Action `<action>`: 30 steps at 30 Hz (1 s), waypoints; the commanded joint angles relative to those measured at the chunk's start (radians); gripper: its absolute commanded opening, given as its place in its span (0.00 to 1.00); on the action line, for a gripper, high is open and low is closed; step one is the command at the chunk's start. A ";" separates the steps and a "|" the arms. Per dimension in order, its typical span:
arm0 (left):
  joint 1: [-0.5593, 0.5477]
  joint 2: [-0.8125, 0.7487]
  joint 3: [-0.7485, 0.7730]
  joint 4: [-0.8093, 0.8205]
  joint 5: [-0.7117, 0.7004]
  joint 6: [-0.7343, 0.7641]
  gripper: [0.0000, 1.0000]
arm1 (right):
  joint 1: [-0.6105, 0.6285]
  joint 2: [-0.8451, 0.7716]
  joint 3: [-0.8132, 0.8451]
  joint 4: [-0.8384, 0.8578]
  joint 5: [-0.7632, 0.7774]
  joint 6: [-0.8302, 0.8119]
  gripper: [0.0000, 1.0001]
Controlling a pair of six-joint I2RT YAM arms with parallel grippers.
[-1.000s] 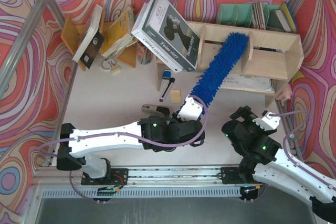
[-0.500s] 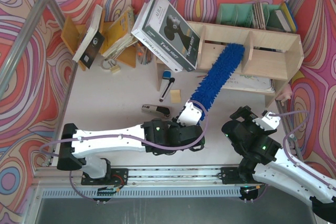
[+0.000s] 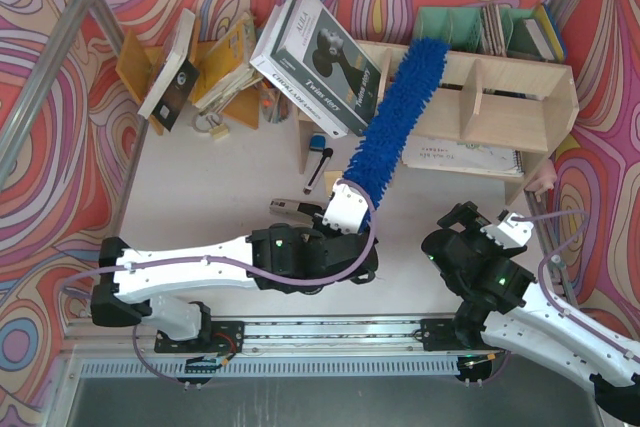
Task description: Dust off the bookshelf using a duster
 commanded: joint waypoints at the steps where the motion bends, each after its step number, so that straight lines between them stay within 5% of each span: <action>1: -0.004 -0.023 -0.010 0.053 -0.076 -0.017 0.00 | -0.007 -0.003 -0.009 -0.008 0.027 0.022 0.99; 15: -0.011 0.043 0.011 0.089 0.014 0.064 0.00 | -0.007 -0.007 -0.009 -0.008 0.027 0.024 0.99; 30: -0.081 -0.003 0.068 0.271 -0.010 0.356 0.00 | -0.007 -0.017 -0.012 -0.012 0.025 0.027 0.99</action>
